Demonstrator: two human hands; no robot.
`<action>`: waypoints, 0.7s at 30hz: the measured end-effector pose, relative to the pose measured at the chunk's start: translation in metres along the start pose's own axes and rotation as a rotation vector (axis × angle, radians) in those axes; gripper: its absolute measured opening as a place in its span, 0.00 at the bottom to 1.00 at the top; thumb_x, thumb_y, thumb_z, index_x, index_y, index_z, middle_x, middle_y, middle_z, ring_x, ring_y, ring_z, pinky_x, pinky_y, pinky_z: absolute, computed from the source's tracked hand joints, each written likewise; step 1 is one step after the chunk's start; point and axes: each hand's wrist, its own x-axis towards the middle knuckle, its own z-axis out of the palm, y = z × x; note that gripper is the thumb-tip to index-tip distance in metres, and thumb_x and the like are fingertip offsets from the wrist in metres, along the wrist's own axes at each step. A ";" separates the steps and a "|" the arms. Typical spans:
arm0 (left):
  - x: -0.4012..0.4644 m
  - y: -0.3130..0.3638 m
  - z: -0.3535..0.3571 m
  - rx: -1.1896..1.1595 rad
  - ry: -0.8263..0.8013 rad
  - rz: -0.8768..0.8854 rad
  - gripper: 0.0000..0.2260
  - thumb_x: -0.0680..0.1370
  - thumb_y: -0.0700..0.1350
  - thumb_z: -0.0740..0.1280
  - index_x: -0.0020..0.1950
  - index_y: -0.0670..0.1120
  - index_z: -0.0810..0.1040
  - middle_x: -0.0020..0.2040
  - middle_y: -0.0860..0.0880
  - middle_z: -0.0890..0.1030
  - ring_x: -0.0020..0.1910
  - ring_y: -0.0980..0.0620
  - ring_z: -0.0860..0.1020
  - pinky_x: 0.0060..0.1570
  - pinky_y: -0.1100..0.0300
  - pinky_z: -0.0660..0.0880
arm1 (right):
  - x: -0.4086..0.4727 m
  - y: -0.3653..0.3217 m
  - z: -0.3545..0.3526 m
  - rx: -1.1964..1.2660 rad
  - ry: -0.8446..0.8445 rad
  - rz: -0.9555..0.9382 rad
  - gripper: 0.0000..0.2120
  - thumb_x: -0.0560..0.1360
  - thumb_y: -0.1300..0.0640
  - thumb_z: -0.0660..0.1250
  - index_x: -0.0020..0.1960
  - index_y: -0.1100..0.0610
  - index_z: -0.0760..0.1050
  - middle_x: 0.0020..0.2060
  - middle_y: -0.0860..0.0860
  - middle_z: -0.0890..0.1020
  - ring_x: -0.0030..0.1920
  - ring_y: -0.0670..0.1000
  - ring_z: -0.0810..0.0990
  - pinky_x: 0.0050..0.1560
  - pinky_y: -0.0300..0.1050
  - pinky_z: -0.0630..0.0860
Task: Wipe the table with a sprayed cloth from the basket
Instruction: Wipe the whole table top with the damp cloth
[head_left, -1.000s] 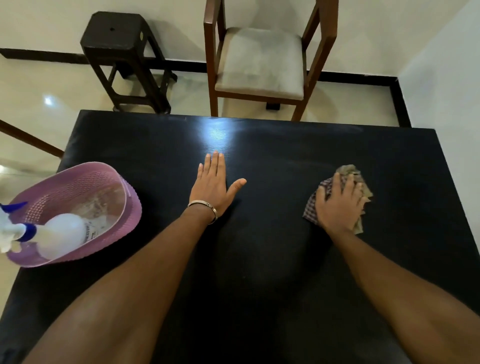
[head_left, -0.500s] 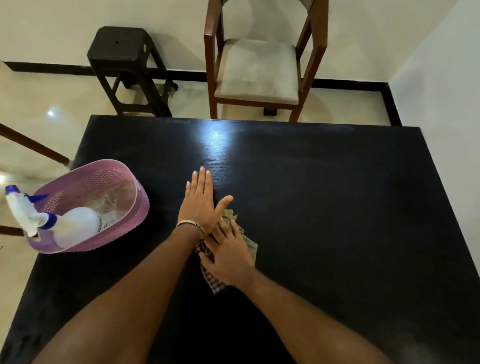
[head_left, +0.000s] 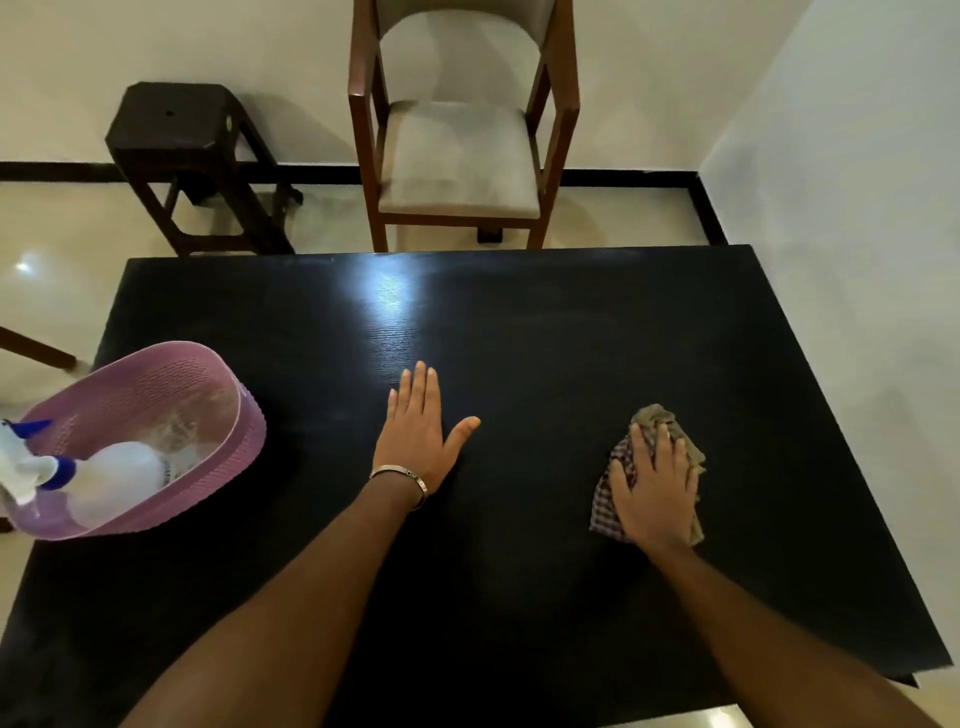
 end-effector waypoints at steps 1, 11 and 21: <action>-0.003 0.001 0.000 0.006 -0.007 0.002 0.42 0.74 0.68 0.41 0.79 0.41 0.40 0.79 0.45 0.41 0.78 0.47 0.39 0.76 0.51 0.41 | -0.003 -0.009 0.001 0.024 -0.011 0.063 0.31 0.81 0.38 0.51 0.81 0.45 0.48 0.81 0.55 0.51 0.80 0.60 0.48 0.77 0.65 0.49; -0.012 0.006 0.003 -0.004 0.011 -0.002 0.49 0.68 0.74 0.30 0.79 0.42 0.41 0.79 0.45 0.41 0.78 0.47 0.38 0.76 0.50 0.41 | -0.089 -0.136 0.011 0.053 -0.170 -0.465 0.32 0.80 0.38 0.49 0.81 0.42 0.46 0.81 0.51 0.46 0.80 0.58 0.41 0.77 0.62 0.37; -0.003 0.065 0.015 -0.024 -0.004 -0.004 0.44 0.73 0.72 0.37 0.79 0.42 0.40 0.79 0.45 0.40 0.78 0.48 0.37 0.76 0.50 0.40 | -0.038 -0.085 0.009 -0.010 -0.162 -0.842 0.31 0.80 0.36 0.49 0.80 0.42 0.50 0.81 0.48 0.47 0.80 0.55 0.41 0.77 0.58 0.36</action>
